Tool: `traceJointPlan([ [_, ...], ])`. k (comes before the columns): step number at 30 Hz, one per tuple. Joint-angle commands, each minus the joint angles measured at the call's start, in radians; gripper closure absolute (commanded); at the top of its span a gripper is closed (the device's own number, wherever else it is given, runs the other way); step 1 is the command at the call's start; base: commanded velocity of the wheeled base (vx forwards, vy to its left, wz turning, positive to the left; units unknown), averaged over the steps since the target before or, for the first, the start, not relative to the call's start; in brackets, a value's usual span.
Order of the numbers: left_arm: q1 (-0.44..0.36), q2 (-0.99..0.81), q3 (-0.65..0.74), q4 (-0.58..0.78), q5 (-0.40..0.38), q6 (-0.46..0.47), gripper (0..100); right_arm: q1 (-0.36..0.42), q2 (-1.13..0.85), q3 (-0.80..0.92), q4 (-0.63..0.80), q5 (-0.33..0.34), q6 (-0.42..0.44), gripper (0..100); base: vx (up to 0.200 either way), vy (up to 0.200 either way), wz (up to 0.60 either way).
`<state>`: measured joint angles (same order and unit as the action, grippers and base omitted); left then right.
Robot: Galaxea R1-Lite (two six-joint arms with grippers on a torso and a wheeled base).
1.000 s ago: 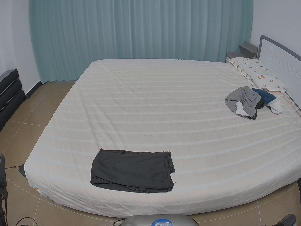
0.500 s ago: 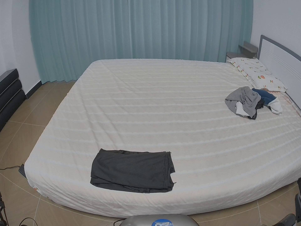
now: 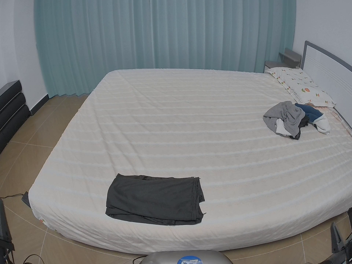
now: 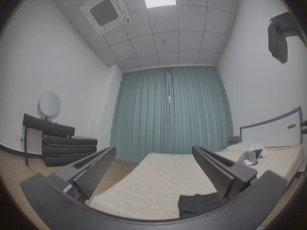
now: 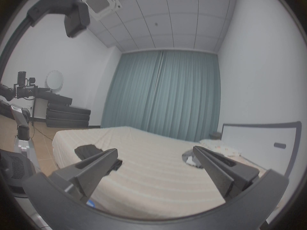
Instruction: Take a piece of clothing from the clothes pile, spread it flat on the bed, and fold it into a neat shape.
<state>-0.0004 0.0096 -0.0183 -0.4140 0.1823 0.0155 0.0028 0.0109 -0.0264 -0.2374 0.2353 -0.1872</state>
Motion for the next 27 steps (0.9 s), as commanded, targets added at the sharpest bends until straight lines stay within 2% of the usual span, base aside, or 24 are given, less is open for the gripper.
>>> traceJointPlan([
  [1, 0.0, 0.006, 0.018, 0.253, -0.053, -0.075, 0, 0.0, -0.011, 0.025, 0.165, -0.054, 0.017, 0, 0.0, 0.0, 0.0],
  [4, 0.0, 0.006, 0.018, 0.342, -0.053, -0.137, 0, -0.001, -0.011, 0.023, 0.167, -0.051, -0.001, 0, 0.0, 0.0, 0.0],
  [5, 0.0, 0.006, 0.018, 0.347, -0.057, -0.172, 0, -0.001, -0.011, 0.023, 0.167, -0.059, -0.008, 0, 0.0, 0.0, 0.0],
  [7, 0.0, 0.006, 0.018, 0.347, -0.06, -0.181, 0, -0.001, -0.011, 0.023, 0.167, -0.06, 0.002, 0, 0.0, 0.0, 0.0],
  [11, -0.001, 0.006, 0.018, 0.348, -0.069, -0.161, 0, -0.001, -0.011, 0.023, 0.167, -0.06, 0.045, 0, 0.0, 0.0, 0.0],
  [16, -0.001, 0.007, 0.018, 0.35, -0.167, -0.108, 0, -0.001, -0.011, 0.023, 0.167, -0.074, 0.137, 0, 0.0, 0.0, 0.0],
  [18, -0.001, 0.007, 0.018, 0.351, -0.213, -0.072, 0, -0.001, -0.011, 0.023, 0.167, -0.111, 0.166, 0, 0.0, 0.0, 0.0],
  [24, -0.001, 0.006, 0.018, 0.357, -0.32, -0.003, 0, -0.001, -0.011, 0.023, 0.167, -0.142, 0.173, 0, 0.0, 0.0, 0.0],
  [27, -0.001, 0.006, 0.018, 0.357, -0.331, 0.003, 0, -0.001, -0.011, 0.023, 0.167, -0.149, 0.17, 0, 0.0, 0.0, 0.0],
])
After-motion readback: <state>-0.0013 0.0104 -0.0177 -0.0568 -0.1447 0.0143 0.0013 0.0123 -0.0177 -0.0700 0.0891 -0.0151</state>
